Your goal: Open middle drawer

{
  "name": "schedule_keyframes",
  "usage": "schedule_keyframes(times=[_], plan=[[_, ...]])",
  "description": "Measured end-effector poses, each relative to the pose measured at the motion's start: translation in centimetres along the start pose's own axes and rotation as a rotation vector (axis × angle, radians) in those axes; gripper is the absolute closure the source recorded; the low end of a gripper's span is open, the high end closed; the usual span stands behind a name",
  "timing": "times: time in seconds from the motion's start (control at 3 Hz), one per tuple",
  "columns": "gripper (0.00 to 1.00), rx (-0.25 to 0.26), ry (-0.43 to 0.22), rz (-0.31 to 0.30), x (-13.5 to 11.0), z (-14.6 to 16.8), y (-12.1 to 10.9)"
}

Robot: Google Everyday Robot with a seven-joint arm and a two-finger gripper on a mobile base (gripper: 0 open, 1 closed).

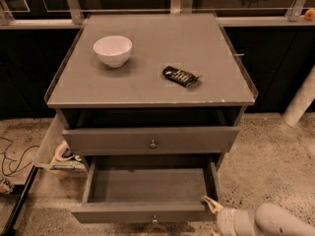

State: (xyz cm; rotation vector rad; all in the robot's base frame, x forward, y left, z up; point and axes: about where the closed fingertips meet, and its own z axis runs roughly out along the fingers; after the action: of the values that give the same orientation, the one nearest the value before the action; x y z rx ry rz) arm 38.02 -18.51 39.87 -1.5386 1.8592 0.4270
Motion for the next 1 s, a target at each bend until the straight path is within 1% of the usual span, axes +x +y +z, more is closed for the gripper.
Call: schedule_keyframes(times=[0.33,1.0], plan=[[0.43,-0.006,-0.018,0.015,0.76,-0.44,1.54],[0.89,-0.009,-0.023,0.017,0.44,-0.72,1.10]])
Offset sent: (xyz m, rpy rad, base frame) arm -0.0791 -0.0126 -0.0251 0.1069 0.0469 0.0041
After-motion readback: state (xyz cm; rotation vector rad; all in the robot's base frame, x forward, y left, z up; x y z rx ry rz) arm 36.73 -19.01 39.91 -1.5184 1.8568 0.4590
